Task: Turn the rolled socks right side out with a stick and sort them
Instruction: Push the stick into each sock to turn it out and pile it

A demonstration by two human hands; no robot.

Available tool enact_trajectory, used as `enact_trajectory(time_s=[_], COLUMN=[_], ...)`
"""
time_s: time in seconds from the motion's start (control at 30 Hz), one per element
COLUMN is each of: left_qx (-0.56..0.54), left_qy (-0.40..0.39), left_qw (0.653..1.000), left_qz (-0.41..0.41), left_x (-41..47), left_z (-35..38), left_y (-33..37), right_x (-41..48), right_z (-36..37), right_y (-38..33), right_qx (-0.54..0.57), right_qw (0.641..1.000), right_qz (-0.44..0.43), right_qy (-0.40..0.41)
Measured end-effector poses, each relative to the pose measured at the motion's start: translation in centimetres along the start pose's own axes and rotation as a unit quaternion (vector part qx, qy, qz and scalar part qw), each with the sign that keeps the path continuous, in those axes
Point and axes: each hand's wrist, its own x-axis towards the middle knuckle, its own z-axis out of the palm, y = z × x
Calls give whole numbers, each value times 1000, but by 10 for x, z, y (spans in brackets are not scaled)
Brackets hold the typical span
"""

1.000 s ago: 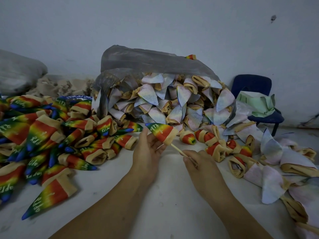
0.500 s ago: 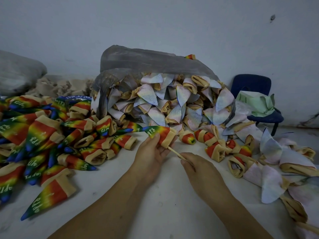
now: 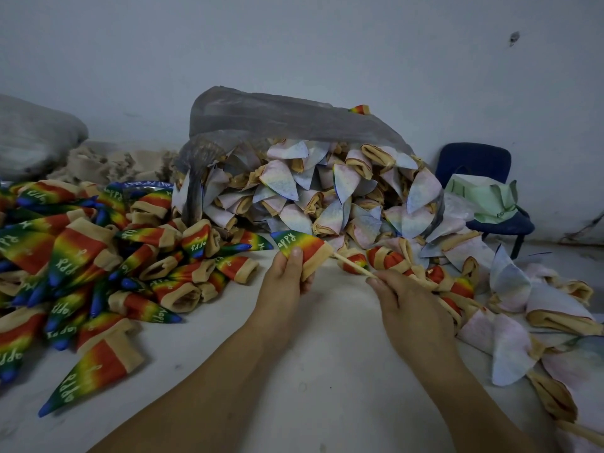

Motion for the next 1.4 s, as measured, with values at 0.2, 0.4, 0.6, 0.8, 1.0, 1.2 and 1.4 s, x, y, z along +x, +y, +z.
enact_trajectory(time_s=[0.2, 0.4, 0.6, 0.8, 1.0, 1.2, 1.4], left_qx=[-7, -4, 4, 26, -60, 9, 3], left_qy=[17, 75, 49, 58, 93, 65, 75], left_qw=[999, 997, 998, 998, 994, 996, 996], left_qz=[27, 9, 27, 15, -17, -52, -50], left_x=[-1, 4, 2, 4, 5, 3, 0], left_z=[5, -2, -1, 0, -10, 1, -2], left_y=[-1, -6, -5, -6, -2, 1, 1], right_x=[-5, 8, 10, 9, 14, 7, 6], right_z=[16, 2, -4, -2, -12, 3, 4], right_y=[-11, 7, 11, 11, 24, 13, 11], right_qx=[172, 62, 52, 55, 36, 79, 103], right_qw=[972, 992, 997, 995, 996, 992, 985], right_qz=[106, 32, 55, 71, 27, 73, 64], right_qy=[-123, -106, -33, -36, -82, -62, -122])
